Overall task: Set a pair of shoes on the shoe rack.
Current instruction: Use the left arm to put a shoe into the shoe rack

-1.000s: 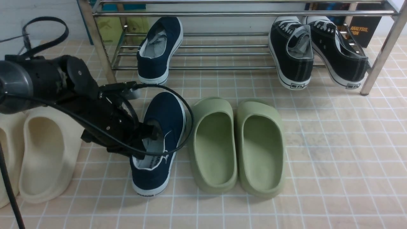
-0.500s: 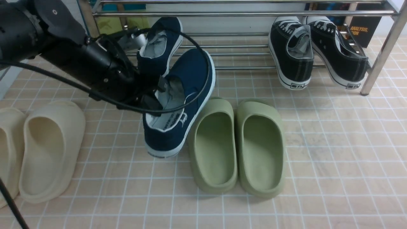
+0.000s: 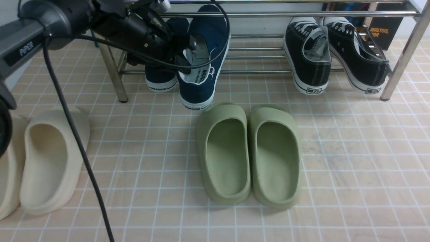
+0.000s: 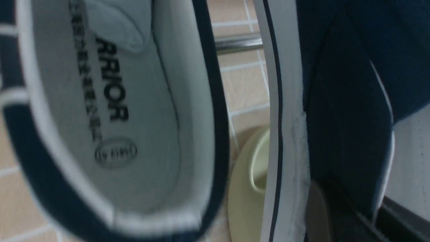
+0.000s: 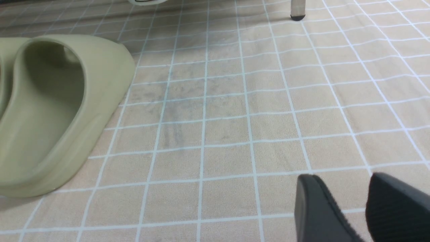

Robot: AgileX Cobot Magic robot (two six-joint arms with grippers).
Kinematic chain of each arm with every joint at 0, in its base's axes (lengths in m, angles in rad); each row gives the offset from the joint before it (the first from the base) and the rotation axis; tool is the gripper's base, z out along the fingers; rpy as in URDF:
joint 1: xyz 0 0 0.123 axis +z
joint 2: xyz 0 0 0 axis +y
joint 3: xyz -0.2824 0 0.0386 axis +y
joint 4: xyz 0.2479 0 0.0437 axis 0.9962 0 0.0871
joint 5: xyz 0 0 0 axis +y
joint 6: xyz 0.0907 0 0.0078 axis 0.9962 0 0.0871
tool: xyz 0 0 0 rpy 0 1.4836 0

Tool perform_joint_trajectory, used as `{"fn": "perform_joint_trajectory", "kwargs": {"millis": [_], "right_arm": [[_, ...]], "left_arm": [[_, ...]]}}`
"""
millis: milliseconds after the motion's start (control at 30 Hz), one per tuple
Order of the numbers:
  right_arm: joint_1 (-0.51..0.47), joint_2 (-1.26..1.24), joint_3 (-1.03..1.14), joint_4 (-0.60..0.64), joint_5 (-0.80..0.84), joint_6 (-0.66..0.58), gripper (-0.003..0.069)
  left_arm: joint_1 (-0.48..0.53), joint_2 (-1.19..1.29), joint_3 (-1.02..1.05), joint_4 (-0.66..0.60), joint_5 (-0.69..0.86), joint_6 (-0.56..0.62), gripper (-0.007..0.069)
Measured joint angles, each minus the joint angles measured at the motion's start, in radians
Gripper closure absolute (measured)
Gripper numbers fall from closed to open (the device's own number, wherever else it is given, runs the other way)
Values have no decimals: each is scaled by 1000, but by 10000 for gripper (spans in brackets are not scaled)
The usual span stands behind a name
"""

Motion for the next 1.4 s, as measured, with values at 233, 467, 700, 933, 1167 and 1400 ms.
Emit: {"fn": "perform_joint_trajectory", "kwargs": {"millis": [233,467,700,933,1167,1400], "right_arm": [[0,0,0,0,0,0,420],[0,0,0,0,0,0,420],[0,0,0,0,0,0,420],[0,0,0,0,0,0,420],[0,0,0,0,0,0,420],[0,0,0,0,0,0,420]], "left_arm": [[0,105,-128,0,-91,-1,599],[0,140,-148,-7,-184,14,551],[0,140,-159,-52,-156,48,326],[0,140,-224,-50,-14,30,193],[-1,139,-360,-5,142,-48,308],[-2,140,-366,114,220,-80,503]]}}
